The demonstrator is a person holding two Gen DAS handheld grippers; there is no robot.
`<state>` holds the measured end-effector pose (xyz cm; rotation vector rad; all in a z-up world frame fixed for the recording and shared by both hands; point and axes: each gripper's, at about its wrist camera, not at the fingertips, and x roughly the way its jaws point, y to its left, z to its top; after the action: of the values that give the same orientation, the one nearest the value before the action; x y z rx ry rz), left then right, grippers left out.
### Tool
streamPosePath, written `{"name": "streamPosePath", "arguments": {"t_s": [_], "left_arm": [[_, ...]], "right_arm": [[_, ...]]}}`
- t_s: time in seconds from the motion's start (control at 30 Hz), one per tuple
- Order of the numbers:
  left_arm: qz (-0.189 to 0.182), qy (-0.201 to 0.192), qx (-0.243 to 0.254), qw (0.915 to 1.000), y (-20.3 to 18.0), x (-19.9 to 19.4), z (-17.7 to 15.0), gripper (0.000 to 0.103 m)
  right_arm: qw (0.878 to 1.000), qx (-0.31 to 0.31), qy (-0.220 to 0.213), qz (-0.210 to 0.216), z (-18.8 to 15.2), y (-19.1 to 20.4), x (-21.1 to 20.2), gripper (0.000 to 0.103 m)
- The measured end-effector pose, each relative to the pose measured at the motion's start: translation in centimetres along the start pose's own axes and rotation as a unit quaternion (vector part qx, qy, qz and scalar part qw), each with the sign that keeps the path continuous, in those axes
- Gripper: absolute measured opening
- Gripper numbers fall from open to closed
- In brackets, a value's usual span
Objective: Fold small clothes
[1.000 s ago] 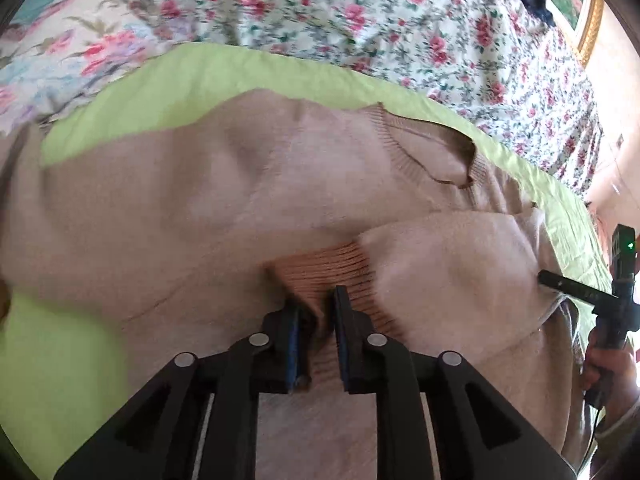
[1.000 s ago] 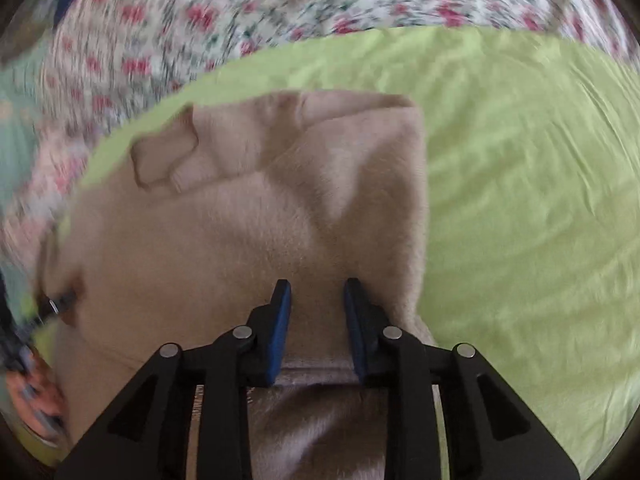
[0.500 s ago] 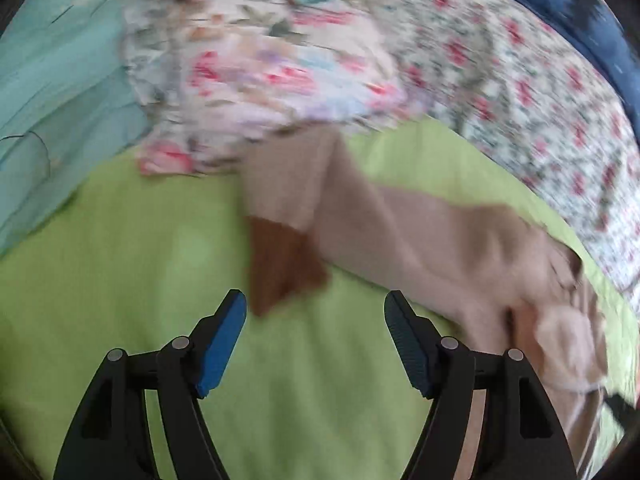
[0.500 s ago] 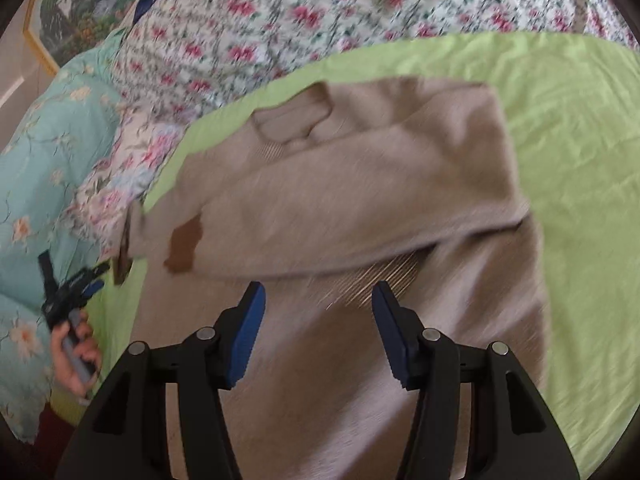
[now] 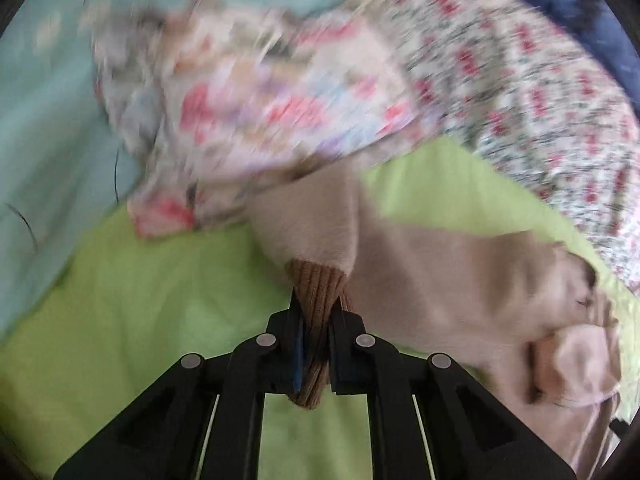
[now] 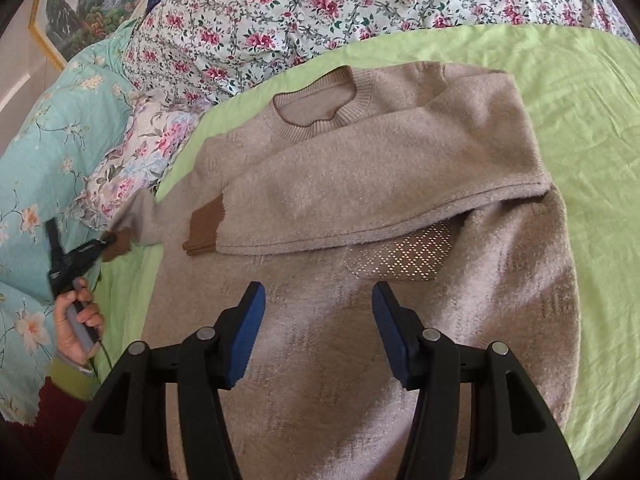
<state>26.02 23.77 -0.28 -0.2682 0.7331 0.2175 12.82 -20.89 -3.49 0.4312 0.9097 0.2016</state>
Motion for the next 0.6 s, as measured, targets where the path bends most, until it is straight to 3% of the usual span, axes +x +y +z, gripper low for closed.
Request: {"name": "streamPosePath", "arguments": {"t_s": [0.17,0.27,0.37,0.6], "left_arm": [[-0.080,-0.050,0.057,0.9939,-5.7,-6.7,0.9,0.007],[-0.146,-0.059,0.102,0.9822,-10.8,-9.9,0.5,0.007],[-0.220,-0.042,0.135,0.9652,-16.8,-11.1,-0.6,0.007],[-0.308,0.030,0.187,0.9325,-30.0,-7.7,-4.1,0.008]], "right_arm": [[1.000,0.010,-0.012,0.000,-0.2,-0.8,-1.4,0.057],[1.000,0.021,-0.023,0.001,-0.5,-1.5,-2.5,0.057],[0.999,0.032,-0.033,-0.001,-0.7,-2.6,-3.6,0.057],[0.997,0.063,-0.049,-0.014,-1.3,-5.6,-5.5,0.057]]}}
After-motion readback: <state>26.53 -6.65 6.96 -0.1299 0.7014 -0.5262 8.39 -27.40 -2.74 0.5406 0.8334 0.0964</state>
